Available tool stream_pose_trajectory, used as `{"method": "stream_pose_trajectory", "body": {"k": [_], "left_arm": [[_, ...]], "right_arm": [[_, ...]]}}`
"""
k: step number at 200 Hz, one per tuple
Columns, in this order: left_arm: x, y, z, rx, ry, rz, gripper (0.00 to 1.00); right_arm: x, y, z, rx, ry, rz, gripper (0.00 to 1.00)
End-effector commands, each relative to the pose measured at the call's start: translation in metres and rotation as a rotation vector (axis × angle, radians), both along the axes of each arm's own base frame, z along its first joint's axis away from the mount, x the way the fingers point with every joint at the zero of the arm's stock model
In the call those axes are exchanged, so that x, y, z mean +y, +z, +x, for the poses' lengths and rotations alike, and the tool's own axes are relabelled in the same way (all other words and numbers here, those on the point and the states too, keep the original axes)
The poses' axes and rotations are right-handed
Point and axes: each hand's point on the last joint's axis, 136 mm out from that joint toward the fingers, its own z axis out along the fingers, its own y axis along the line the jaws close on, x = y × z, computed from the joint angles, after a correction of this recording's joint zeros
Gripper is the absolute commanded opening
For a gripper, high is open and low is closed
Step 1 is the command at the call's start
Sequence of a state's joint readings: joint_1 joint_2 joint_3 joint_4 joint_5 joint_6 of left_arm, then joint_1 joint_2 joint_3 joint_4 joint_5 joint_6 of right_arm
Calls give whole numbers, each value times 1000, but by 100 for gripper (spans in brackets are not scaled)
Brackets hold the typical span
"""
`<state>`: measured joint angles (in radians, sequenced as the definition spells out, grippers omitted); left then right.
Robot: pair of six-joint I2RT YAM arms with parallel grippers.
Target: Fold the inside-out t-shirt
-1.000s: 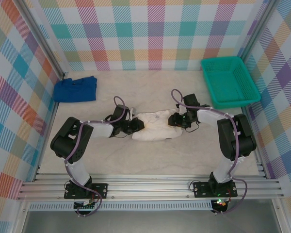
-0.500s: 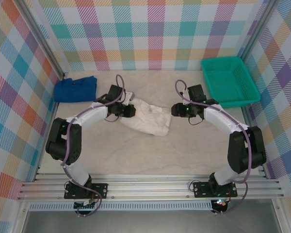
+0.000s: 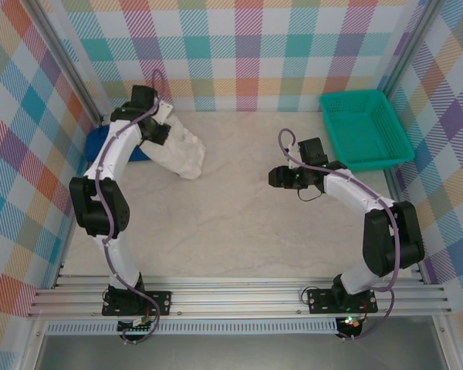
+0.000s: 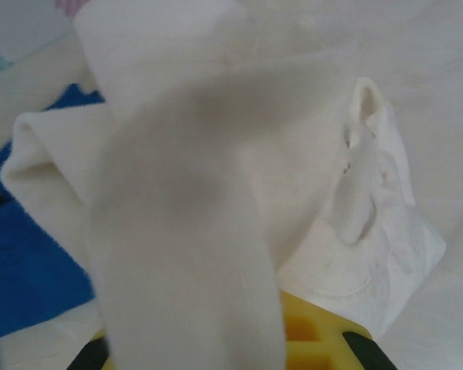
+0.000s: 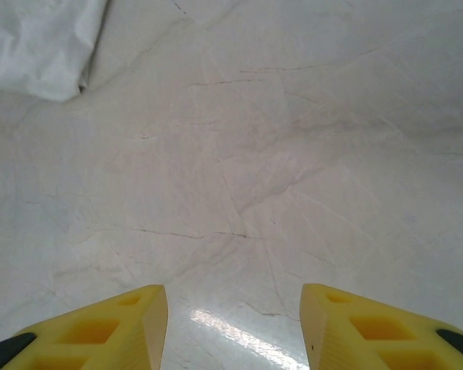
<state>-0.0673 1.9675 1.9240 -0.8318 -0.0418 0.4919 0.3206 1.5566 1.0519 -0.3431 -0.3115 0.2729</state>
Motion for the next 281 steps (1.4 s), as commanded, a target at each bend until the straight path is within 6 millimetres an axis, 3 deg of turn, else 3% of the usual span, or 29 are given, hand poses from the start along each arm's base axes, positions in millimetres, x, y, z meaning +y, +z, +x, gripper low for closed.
{"method": "stream_pose_trajectory", "body": {"k": [1,34,79,141,205,224,227,234,281], "left_arm": [[33,11,4,27,-19,85,0],[60,17,25,13,-7,95,0],[78,25,44,-45,-7,53,0],[111,40,53,-119,44,-62,0],[171,-1,73,-123,196,-96,0],[177,-15,82,-125,213,-98,0],[193,-17,80,-127,244,-95,0],[203,-25,81,-126,268,-98,0],[230,-55,87,-110,325,-144,0]], "right_arm": [[10,8,0,-18,24,53,48],[10,-1,1,2,24,43,49],[10,-14,2,40,25,26,48],[10,-25,-1,73,34,-14,48],[14,-33,-4,98,49,-41,48],[15,-36,-4,105,52,-53,48],[15,-36,-4,105,53,-54,49],[15,-37,-3,109,54,-58,48],[20,-43,-3,128,67,-82,49]]}}
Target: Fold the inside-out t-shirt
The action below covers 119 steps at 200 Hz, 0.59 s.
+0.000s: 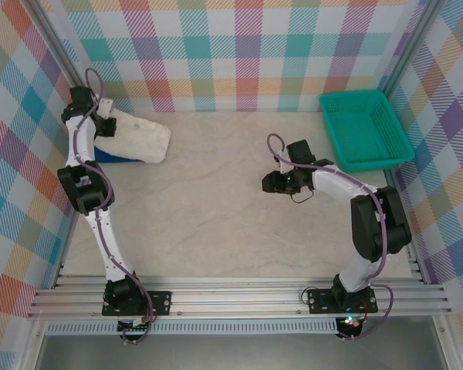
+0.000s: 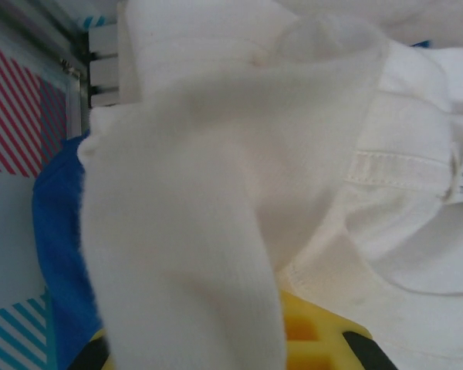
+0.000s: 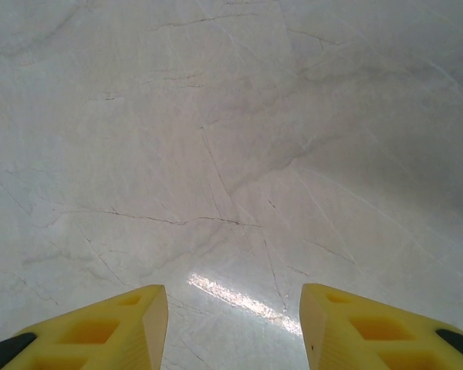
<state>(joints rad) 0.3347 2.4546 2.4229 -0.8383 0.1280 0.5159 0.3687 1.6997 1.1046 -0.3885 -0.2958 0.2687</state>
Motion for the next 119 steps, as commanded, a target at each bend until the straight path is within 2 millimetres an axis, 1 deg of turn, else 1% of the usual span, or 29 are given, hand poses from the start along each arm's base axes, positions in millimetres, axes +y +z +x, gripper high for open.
{"method": "stream_pose_trajectory", "body": {"k": [1,29,41,52,67,80,93,107,119], "left_arm": [[24,15,11,-86,48,-10,0],[28,8,14,-87,58,-33,0],[30,9,15,-99,62,-46,0],[27,13,16,-112,55,-74,0],[16,23,17,-133,19,-132,0],[8,38,19,-169,-4,-176,0],[9,51,19,-207,8,-223,0],[15,66,18,-254,24,-285,0],[19,75,17,-287,34,-342,0]], "right_arm": [[4,-2,1,8,25,-22,49],[9,-7,1,26,38,-31,49],[11,-8,1,31,42,-34,49],[13,-8,2,31,45,-34,49],[14,-10,3,36,48,-40,48],[15,-11,4,39,48,-43,49],[15,-12,4,40,51,-43,49],[16,-13,4,41,54,-45,48],[16,-14,5,42,53,-47,48]]}}
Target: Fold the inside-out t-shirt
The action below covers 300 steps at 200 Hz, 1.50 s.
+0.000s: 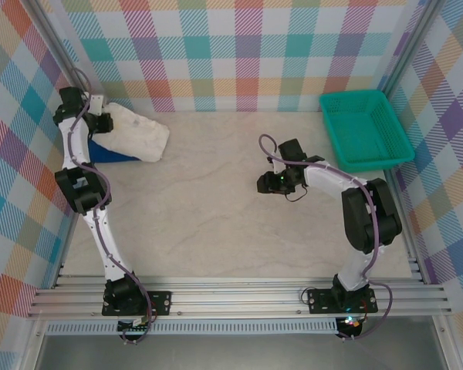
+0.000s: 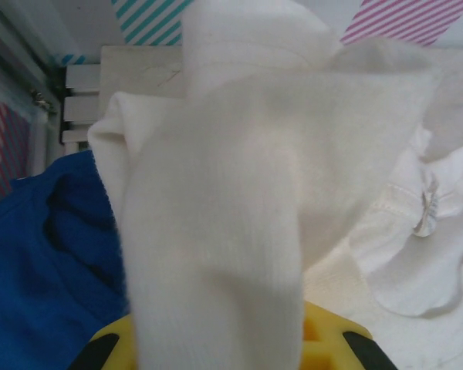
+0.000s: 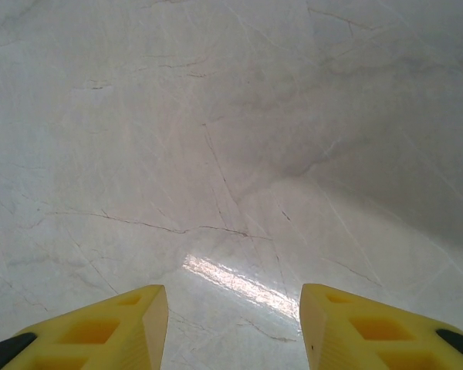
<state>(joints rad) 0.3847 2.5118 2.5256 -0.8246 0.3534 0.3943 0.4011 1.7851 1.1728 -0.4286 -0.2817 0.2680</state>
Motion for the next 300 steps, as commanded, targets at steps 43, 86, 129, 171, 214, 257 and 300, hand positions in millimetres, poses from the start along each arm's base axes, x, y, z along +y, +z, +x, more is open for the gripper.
{"method": "stream_pose_trajectory", "body": {"k": [43,86,129,171,214,257,300], "left_arm": [[40,48,-1,-159,91,-167,0],[69,-6,-5,-38,210,-61,10],[82,-35,-11,62,304,64,48],[97,1,-21,39,448,123,65],[87,44,-39,9,550,77,70],[42,84,-65,-63,574,-14,78],[-29,119,-118,-206,566,-160,83]], "right_arm": [[6,-7,2,16,34,-11,49],[7,-9,2,17,37,-16,49],[10,-9,1,24,41,-15,49],[11,-5,-2,16,46,-21,49],[1,10,2,-69,40,-67,49],[-19,65,15,-328,20,-128,51],[-56,113,21,-578,-102,-232,65]]}}
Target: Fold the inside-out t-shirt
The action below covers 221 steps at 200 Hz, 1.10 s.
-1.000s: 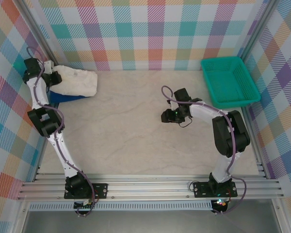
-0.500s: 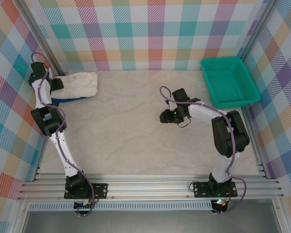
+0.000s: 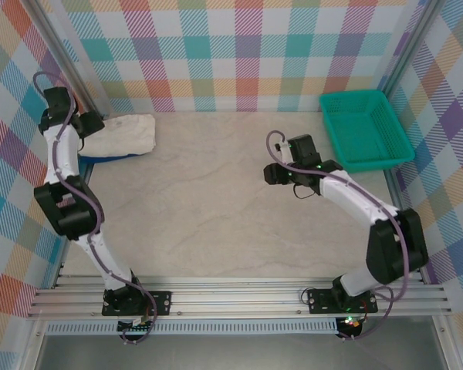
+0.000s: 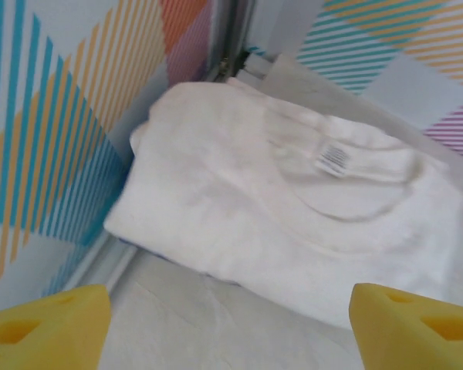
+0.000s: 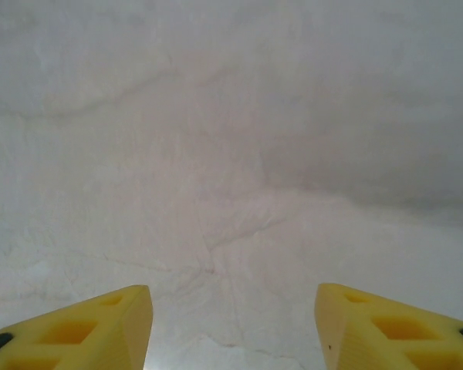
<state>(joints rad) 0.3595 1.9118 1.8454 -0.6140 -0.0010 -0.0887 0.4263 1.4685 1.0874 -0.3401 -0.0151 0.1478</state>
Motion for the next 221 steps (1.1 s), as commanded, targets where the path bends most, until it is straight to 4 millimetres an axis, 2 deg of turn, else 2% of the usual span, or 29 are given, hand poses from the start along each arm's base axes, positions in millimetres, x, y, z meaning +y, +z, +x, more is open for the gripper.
{"method": "stream_pose_trajectory", "body": {"k": [1,11,25,27,32,48,64,78,103,128,157,174,186,210,221], "left_arm": [[-39,33,-19,-173,11,-75,83],[-55,40,-35,-242,10,-105,84],[-67,50,-57,-356,23,-142,87],[-78,52,-58,-372,3,-149,88],[-86,56,-65,-412,-10,-160,90],[-104,46,-90,-459,-4,-178,96],[-122,24,-113,-453,-9,-154,99],[-129,2,-130,-416,3,-84,100],[-126,-35,-151,-333,40,62,100],[-130,-77,-149,-275,-6,162,100],[-155,-113,-133,-290,-157,204,100],[-169,-124,-125,-345,-223,168,100],[-176,-129,-122,-320,-258,171,100],[-176,-125,-119,-346,-269,200,100],[-175,-128,-118,-365,-266,214,100]], "right_arm": [[-27,19,8,-153,-89,-96,66],[-37,24,7,-190,-130,-117,73],[-53,26,5,-221,-195,-154,86],[-56,27,5,-224,-208,-161,88],[-62,27,4,-230,-234,-176,92],[-83,25,4,-239,-322,-244,100],[-100,21,5,-246,-391,-315,100],[-114,14,6,-261,-436,-368,100],[-127,-7,8,-322,-424,-410,100],[-137,-29,9,-364,-393,-414,100],[-150,-48,11,-384,-397,-401,100],[-158,-56,13,-414,-408,-335,100],[-163,-57,14,-432,-423,-284,100],[-153,-47,14,-535,-339,-246,100],[-150,-47,15,-531,-314,-234,100]]}}
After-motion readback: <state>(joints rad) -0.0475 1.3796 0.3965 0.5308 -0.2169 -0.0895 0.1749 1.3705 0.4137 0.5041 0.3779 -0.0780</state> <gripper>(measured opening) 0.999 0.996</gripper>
